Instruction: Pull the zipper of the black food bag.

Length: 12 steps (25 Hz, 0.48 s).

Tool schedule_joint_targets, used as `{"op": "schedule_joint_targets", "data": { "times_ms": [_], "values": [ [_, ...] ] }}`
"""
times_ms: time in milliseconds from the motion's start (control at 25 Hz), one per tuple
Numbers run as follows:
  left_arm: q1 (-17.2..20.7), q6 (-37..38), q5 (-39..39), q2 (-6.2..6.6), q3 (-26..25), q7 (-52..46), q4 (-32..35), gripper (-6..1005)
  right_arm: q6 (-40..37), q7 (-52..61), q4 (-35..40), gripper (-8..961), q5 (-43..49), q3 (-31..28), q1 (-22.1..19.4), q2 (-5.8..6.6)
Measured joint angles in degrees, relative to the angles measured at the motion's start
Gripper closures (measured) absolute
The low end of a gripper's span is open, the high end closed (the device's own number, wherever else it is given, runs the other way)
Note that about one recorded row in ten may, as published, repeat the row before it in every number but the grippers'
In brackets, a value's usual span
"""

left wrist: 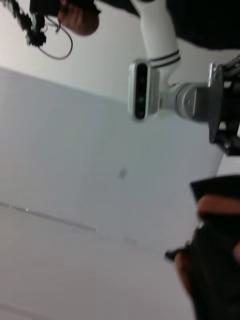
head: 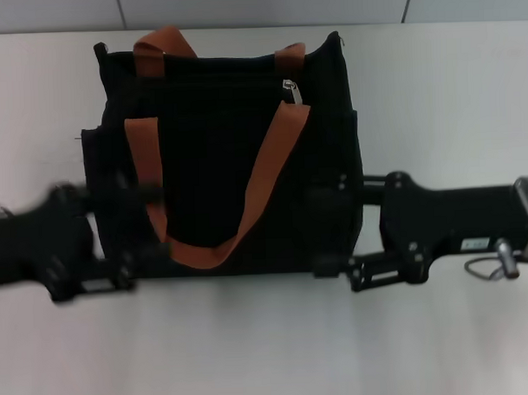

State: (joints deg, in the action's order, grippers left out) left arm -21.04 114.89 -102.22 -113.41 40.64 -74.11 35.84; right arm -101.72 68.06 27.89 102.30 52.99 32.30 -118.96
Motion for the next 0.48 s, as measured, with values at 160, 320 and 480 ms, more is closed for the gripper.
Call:
{"op": "schedule_joint_targets", "data": {
  "times_ms": [160,320,480],
  "values": [
    [0.1,-0.8,-0.8,-0.28,1.9,4.6,-4.4,225,2.0,-5.1,-5.6,133,1.0,0.1,0.1,-0.01],
    [0.4,-3.0,-4.9,-0.97,2.5,12.1,-10.5,227,6.5,-7.4,-10.6,133,4.2,0.4,0.0,-0.43],
    [1.6,-6.3,-8.5,-2.12,2.5,14.3,-10.9,226,7.0,-9.3,-12.4,133,4.2,0.4,-0.1,-0.46]
  ]
}}
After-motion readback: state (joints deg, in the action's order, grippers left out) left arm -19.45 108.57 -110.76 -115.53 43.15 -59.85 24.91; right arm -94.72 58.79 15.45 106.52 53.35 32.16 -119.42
